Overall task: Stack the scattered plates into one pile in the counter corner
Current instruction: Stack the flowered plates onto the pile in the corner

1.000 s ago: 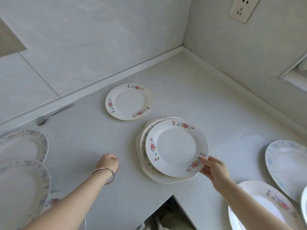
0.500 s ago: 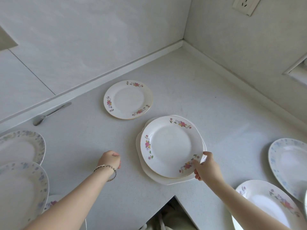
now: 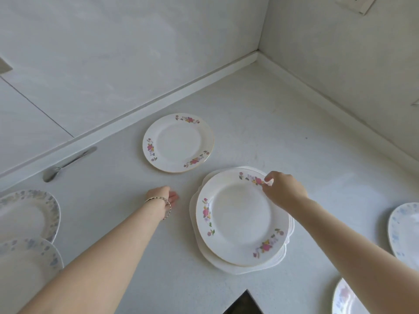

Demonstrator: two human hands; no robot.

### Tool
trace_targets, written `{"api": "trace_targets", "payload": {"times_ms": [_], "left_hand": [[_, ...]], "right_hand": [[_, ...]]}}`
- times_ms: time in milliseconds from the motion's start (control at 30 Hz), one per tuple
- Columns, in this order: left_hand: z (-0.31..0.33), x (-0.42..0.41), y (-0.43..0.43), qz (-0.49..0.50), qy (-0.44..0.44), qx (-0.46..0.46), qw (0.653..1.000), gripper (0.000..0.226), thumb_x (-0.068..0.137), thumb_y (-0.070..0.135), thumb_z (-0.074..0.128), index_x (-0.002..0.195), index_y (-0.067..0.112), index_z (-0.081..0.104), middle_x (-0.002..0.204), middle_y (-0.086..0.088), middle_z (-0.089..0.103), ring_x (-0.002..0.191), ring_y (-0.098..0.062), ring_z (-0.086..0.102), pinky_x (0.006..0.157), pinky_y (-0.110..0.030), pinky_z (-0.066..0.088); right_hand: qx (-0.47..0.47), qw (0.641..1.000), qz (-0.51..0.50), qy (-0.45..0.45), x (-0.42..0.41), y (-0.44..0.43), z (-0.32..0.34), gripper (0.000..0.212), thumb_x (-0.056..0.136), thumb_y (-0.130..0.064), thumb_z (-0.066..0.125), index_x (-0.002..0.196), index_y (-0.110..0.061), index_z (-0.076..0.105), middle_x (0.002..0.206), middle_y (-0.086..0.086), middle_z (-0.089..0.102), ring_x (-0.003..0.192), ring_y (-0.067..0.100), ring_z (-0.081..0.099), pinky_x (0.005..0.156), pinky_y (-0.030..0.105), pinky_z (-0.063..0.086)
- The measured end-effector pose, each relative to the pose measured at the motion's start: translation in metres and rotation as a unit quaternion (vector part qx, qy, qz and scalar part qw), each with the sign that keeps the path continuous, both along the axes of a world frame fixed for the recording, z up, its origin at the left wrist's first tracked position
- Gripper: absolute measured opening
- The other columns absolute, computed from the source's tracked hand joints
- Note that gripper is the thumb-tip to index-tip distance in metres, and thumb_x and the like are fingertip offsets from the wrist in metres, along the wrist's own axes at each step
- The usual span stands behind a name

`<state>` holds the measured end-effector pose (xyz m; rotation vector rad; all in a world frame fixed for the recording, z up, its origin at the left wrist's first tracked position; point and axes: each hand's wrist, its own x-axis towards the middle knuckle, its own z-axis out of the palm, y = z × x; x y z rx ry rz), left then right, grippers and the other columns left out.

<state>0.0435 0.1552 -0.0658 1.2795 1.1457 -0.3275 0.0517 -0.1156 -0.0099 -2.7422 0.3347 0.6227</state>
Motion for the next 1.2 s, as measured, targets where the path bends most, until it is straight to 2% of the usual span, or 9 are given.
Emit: {"api": "trace_targets", "payload": {"times_ms": [100,200,333,467,567,633,700,967,1200], "left_hand": [[0.001,0.032,0.002,0.04,-0.023,-0.021,0.999,0.028,0.095,0.005,0.038,0.068,0.008,0.046,0.06,-0.006,0.06,0.031,-0.006,0.059,0.052,-0.025,0.045],[0.0,0.058,0.0,0.084,-0.033,-0.079,0.993,0.01,0.096,0.011,0.042,0.092,0.007,0.05,0.081,-0.007,0.058,0.075,-0.016,0.062,0.074,-0.029,0.049],[-0.008,0.077,-0.002,0.169,-0.05,-0.105,0.979,0.014,0.096,0.015,0.046,0.11,0.013,0.05,0.072,-0.001,0.052,0.061,-0.011,0.051,0.043,-0.013,0.051],[0.001,0.085,-0.003,0.196,-0.113,-0.088,0.97,0.037,0.094,0.004,0.049,0.13,-0.001,0.049,0.104,-0.006,0.063,0.072,-0.012,0.06,0.095,-0.026,0.048],[0.02,0.074,-0.001,0.193,-0.113,-0.051,0.973,0.028,0.091,-0.003,0.051,0.119,-0.005,0.055,0.119,-0.013,0.062,0.094,-0.02,0.07,0.08,-0.024,0.054],[0.033,0.057,0.0,0.135,-0.111,-0.047,0.984,0.009,0.092,0.0,0.05,0.09,0.001,0.058,0.096,-0.009,0.064,0.057,-0.007,0.071,0.041,-0.009,0.043],[0.047,0.039,0.002,0.071,-0.124,-0.041,0.989,0.022,0.093,0.0,0.048,0.074,0.009,0.052,0.077,-0.004,0.058,0.031,-0.003,0.06,0.025,-0.009,0.023],[0.081,-0.046,-0.032,-0.088,-0.131,-0.051,0.986,0.024,0.089,-0.005,0.051,0.068,0.004,0.056,0.034,0.004,0.057,0.024,-0.001,0.047,0.027,-0.007,0.023],[0.047,-0.097,-0.062,-0.157,-0.075,-0.048,0.984,0.022,0.087,-0.004,0.057,0.067,0.005,0.057,0.036,0.006,0.058,0.026,0.0,0.046,0.029,-0.008,0.028]], "right_hand": [[0.015,1.0,-0.023,0.005,0.032,-0.003,-0.009,0.033,0.09,-0.027,0.048,0.121,-0.021,0.057,0.112,0.007,0.066,0.101,0.028,0.06,0.071,0.026,0.04],[0.004,0.999,-0.041,0.004,0.053,-0.01,-0.016,0.03,0.09,-0.022,0.047,0.117,-0.02,0.058,0.11,0.007,0.066,0.096,0.028,0.06,0.07,0.026,0.038],[0.014,0.999,-0.044,-0.004,0.064,-0.019,-0.027,0.029,0.09,-0.022,0.045,0.115,-0.02,0.06,0.113,0.005,0.065,0.099,0.028,0.061,0.069,0.027,0.041],[0.041,0.998,-0.04,0.003,0.064,-0.024,-0.035,0.029,0.09,-0.023,0.044,0.114,-0.02,0.06,0.112,0.003,0.067,0.087,0.022,0.058,0.057,0.021,0.038],[0.049,0.998,-0.041,0.0,0.054,-0.028,-0.035,0.03,0.09,-0.021,0.043,0.116,-0.02,0.059,0.109,0.002,0.068,0.08,0.02,0.055,0.051,0.02,0.034],[0.057,0.997,-0.05,-0.01,0.046,-0.033,-0.032,0.03,0.09,-0.021,0.044,0.115,-0.02,0.059,0.108,0.002,0.067,0.078,0.021,0.056,0.051,0.021,0.035],[0.059,0.996,-0.059,-0.019,0.035,-0.04,-0.027,0.03,0.09,-0.02,0.044,0.115,-0.02,0.059,0.109,0.003,0.067,0.078,0.021,0.055,0.057,0.023,0.038],[0.087,0.988,-0.121,-0.029,-0.028,-0.07,-0.027,0.03,0.085,-0.013,0.045,0.108,-0.016,0.064,0.089,0.005,0.067,0.083,0.028,0.067,0.075,0.033,0.054],[0.12,0.98,-0.157,-0.012,-0.077,-0.094,-0.035,0.027,0.085,-0.008,0.044,0.103,-0.016,0.062,0.082,0.006,0.067,0.079,0.028,0.069,0.061,0.027,0.049]]}}
